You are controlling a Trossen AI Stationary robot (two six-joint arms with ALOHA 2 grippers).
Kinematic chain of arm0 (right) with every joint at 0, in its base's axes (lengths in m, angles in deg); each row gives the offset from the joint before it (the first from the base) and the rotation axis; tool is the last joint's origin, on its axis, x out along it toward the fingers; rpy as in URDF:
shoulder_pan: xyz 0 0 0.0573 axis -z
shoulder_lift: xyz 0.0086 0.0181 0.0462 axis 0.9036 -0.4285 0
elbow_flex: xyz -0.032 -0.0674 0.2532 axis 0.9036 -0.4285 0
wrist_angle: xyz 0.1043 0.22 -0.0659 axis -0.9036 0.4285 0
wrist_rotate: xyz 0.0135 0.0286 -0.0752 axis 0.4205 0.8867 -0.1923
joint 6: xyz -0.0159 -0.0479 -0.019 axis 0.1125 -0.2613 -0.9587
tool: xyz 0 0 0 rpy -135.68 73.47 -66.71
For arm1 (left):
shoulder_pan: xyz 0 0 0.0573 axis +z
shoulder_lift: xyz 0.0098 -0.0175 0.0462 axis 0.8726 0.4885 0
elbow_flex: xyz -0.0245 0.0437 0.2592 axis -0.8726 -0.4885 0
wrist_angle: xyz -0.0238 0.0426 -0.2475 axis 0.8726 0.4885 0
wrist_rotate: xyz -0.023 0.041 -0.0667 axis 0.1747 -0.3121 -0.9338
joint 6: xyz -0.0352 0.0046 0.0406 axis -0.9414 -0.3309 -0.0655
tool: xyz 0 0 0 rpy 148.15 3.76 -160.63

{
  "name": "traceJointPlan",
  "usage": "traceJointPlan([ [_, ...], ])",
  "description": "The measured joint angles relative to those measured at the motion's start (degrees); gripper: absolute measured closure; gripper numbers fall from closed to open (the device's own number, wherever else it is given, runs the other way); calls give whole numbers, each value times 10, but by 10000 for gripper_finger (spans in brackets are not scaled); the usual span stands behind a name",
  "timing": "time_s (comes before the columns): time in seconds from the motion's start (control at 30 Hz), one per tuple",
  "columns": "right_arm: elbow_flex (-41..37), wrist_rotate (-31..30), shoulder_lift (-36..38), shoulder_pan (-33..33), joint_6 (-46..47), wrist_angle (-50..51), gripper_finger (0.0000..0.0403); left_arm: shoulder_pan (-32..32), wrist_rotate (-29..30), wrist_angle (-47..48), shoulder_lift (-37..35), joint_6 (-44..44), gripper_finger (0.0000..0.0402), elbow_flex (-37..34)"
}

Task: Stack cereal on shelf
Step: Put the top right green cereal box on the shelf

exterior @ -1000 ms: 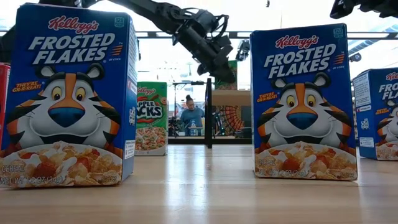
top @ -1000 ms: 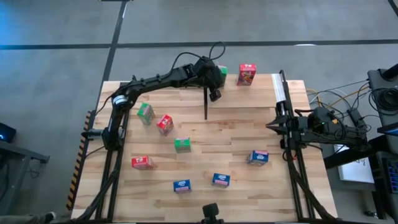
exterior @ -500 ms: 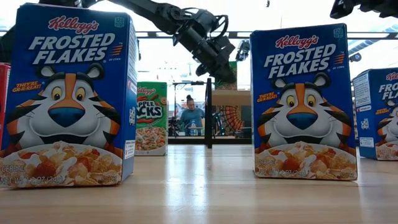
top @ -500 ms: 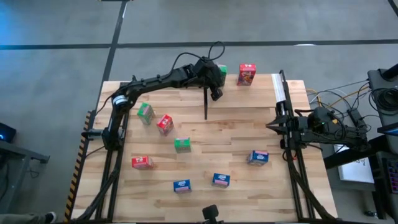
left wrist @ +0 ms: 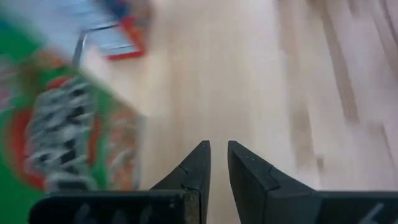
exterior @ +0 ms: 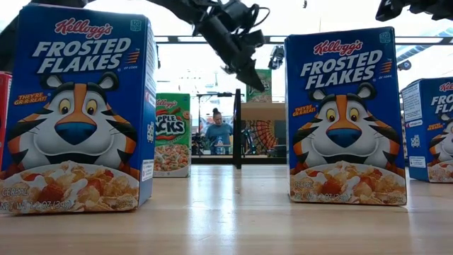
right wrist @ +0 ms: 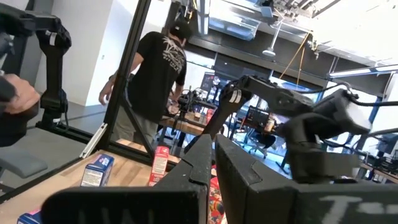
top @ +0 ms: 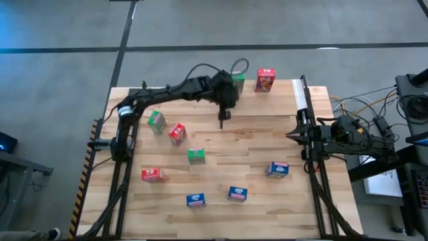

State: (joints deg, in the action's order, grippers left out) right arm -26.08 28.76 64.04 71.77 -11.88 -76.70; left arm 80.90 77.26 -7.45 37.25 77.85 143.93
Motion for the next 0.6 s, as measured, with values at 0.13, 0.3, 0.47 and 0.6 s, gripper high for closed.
traceJointPlan([
  [0.13,0,0,0,0,-2,0,390,-36,78,4,3,95,363,0],
  [0.3,0,0,0,0,-2,0,390,-60,180,-46,14,119,363,0],
  [0.47,0,-1,0,0,-1,0,390,-54,227,-80,14,98,363,0],
  [0.6,0,0,0,0,-1,0,390,-43,227,-93,16,82,364,0],
])
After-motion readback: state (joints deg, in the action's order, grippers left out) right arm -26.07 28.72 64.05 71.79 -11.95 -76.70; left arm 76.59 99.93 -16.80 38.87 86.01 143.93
